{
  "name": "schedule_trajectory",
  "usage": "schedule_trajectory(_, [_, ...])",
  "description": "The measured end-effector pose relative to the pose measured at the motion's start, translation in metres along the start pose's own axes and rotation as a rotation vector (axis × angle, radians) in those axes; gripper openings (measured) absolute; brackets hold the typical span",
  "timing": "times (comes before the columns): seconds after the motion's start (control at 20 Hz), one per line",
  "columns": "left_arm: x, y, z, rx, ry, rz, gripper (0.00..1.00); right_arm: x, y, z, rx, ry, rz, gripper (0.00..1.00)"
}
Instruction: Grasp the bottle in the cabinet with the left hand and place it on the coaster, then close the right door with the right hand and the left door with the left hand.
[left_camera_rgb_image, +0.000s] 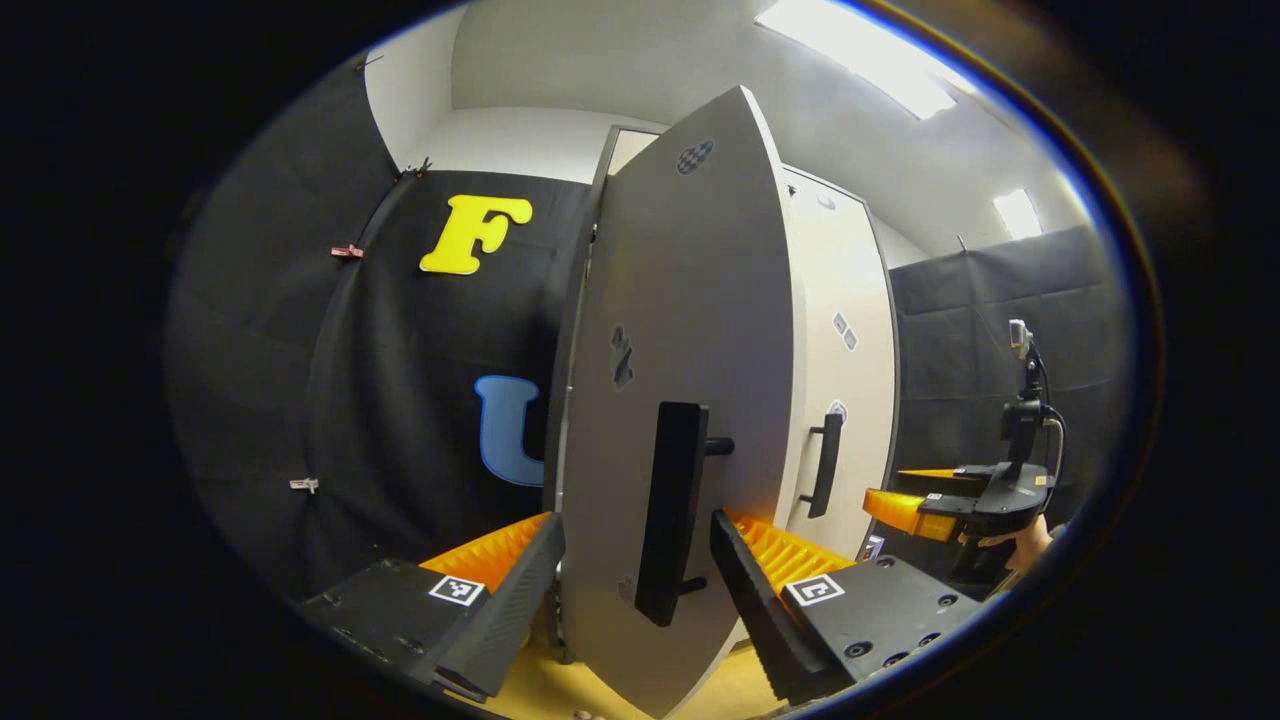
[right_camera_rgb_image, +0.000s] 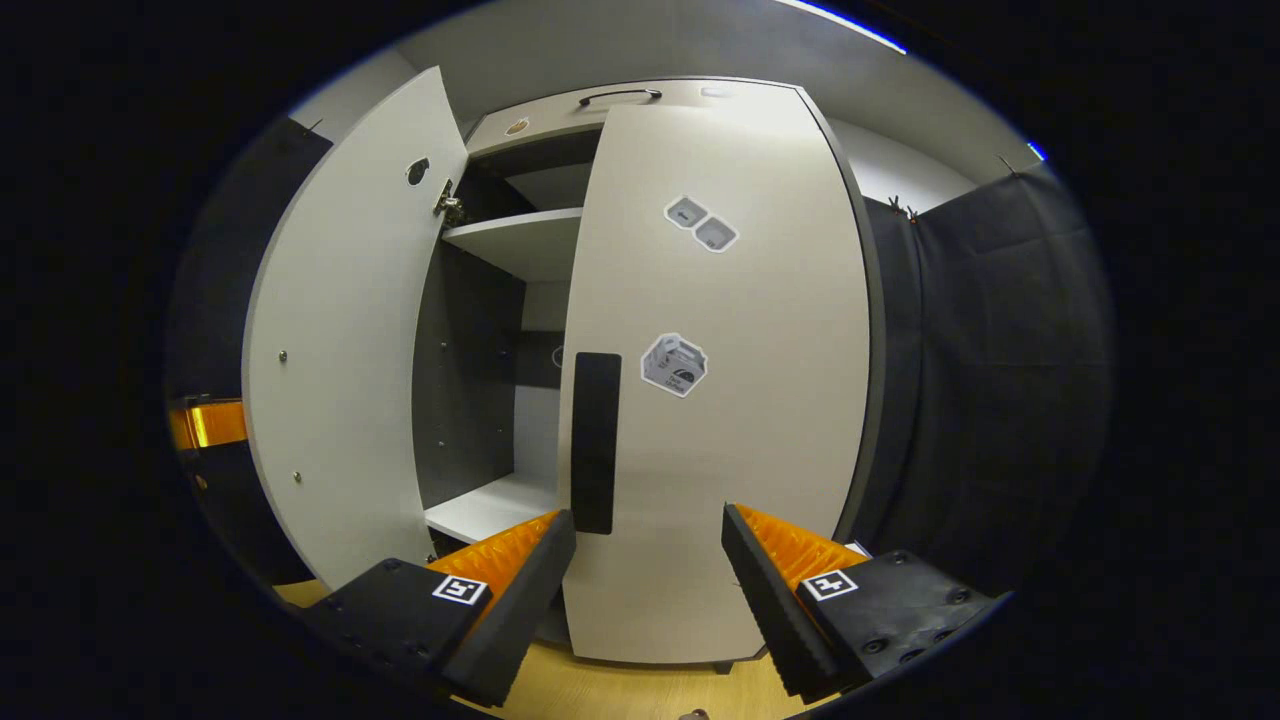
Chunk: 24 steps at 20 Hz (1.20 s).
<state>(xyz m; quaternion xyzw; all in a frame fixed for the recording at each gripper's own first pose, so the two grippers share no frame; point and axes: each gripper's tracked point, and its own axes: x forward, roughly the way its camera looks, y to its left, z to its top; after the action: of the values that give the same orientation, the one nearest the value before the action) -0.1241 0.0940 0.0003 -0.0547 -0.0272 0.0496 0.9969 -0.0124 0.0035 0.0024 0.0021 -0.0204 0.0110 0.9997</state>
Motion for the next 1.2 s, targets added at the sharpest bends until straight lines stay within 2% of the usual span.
schedule_trajectory(0.2, [0.021, -0.043, -0.008, -0.005, 0.006, -0.067, 0.94, -0.005, -0.025, -0.002, 0.009, 0.010, -0.011, 0.98])
schedule_trajectory(0.4, [0.042, -0.066, -0.012, 0.059, 0.013, -0.099, 0.96, -0.012, -0.043, -0.001, 0.026, 0.010, -0.027, 0.98])
schedule_trajectory(0.5, [0.047, -0.077, -0.015, 0.059, 0.021, -0.120, 0.96, -0.015, -0.052, -0.002, 0.033, 0.010, -0.040, 0.98])
schedule_trajectory(0.85, [0.053, -0.088, -0.029, 0.048, 0.058, -0.145, 0.96, -0.021, -0.063, -0.002, 0.051, 0.011, -0.069, 0.98])
schedule_trajectory(1.2, [0.067, -0.091, -0.034, 0.097, 0.052, -0.167, 0.96, -0.031, -0.063, 0.005, 0.050, -0.002, -0.100, 0.98])
